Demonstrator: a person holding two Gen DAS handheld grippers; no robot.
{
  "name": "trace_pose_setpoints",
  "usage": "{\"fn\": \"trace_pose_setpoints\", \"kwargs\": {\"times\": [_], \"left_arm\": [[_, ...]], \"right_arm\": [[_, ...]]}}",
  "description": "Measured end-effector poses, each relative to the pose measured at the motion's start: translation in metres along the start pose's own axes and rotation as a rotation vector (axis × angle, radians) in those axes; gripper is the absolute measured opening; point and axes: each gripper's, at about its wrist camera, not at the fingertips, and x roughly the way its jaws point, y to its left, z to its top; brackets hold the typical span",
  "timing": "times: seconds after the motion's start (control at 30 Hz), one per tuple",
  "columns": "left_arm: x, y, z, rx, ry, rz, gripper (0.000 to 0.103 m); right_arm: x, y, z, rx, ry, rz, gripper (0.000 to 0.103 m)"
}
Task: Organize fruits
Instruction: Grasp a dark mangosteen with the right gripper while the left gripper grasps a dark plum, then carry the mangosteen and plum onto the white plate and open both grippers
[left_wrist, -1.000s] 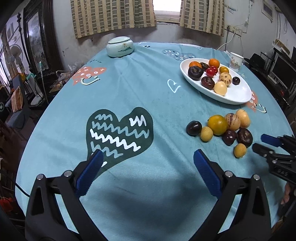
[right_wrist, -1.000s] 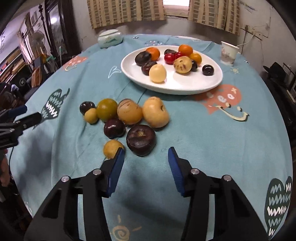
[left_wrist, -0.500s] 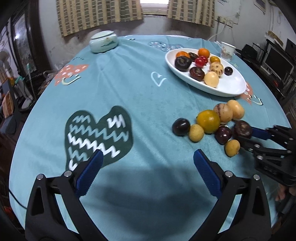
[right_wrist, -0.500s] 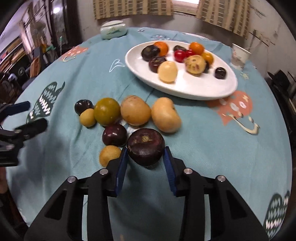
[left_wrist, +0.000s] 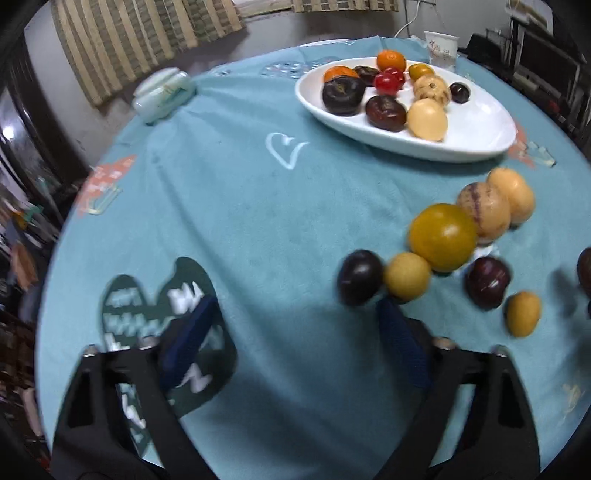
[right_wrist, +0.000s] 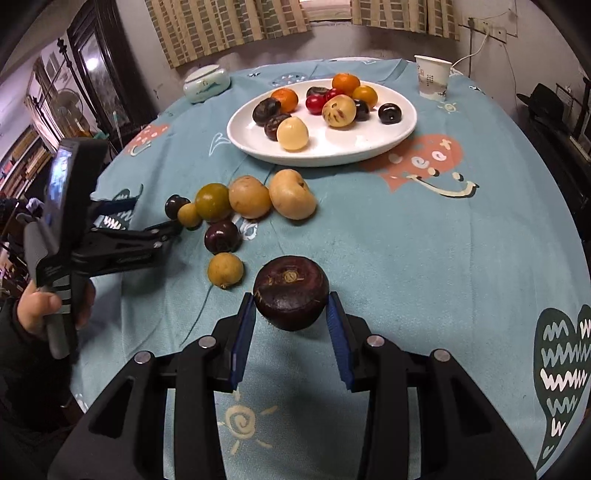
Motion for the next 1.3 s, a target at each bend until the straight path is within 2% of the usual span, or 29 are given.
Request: {"fn": "trace_pose_setpoints", "kwargs": {"times": [0.07,0.1,0.13,0.17,0.23,0.3,0.33,0.37,0.4,0.47,0.6,0.67,0.8,0.97,1.13,1.3], "left_arm": [[0.001,-0.004,0.004,0.010,-0.009,-0.038,0.048],[0.001,-0.008,0.005,0.024,-0.015,-0.052,0.042],[0.002,-0.010,0.006,0.027,-0.017,-0.075,0.030],[0.003,-0.011,0.007,0.025,-0.018,-0.084,0.028],[0.006,-0.009,0.010,0.015,-0.017,-0.096,0.030],[0.010,-0.004,0.016,0.006,-0.015,-0.082,0.046],[0.010,-0.003,0.018,0.002,-0.022,-0.076,0.058],[0.012,0.001,0.019,-0.009,-0.027,-0.089,0.059],[0.014,0.004,0.021,-0.026,-0.023,-0.114,0.059],[0.020,0.012,0.024,-0.069,-0.018,-0.155,0.051],[0.018,0.006,0.020,-0.046,-0.048,-0.138,0.045],[0.017,0.008,0.019,-0.057,-0.052,-0.142,0.031],[0.015,0.020,0.019,-0.119,-0.046,-0.200,0.030],[0.005,0.023,0.015,-0.134,-0.061,-0.186,0.030],[-0.033,0.019,0.006,-0.146,-0.112,-0.197,0.030],[-0.057,-0.004,-0.007,-0.132,-0.108,-0.258,0.030]], "right_arm": [[0.000,-0.001,0.000,0.009,0.000,0.006,0.040],[0.001,-0.002,0.000,0.015,0.000,0.010,0.040],[0.002,-0.003,0.000,0.018,0.001,0.012,0.040],[0.002,-0.004,0.000,0.020,0.001,0.013,0.040],[0.002,-0.004,-0.001,0.024,0.002,0.015,0.040],[0.003,-0.005,-0.001,0.028,0.005,0.017,0.040],[0.003,-0.005,-0.001,0.029,0.006,0.017,0.040],[0.003,-0.005,-0.001,0.029,0.006,0.017,0.040],[0.003,-0.005,0.000,0.029,0.006,0.018,0.040],[0.005,-0.005,0.000,0.031,0.008,0.021,0.040],[0.008,-0.003,0.001,0.028,0.017,0.021,0.040],[0.009,-0.001,0.002,0.027,0.015,0.021,0.040],[0.011,0.002,0.004,0.025,0.015,0.027,0.040],[0.011,0.004,0.005,0.010,0.002,0.007,0.040],[-0.003,0.011,0.002,0.006,-0.022,-0.006,0.040],[-0.026,0.026,0.002,-0.009,-0.082,-0.026,0.040]]}}
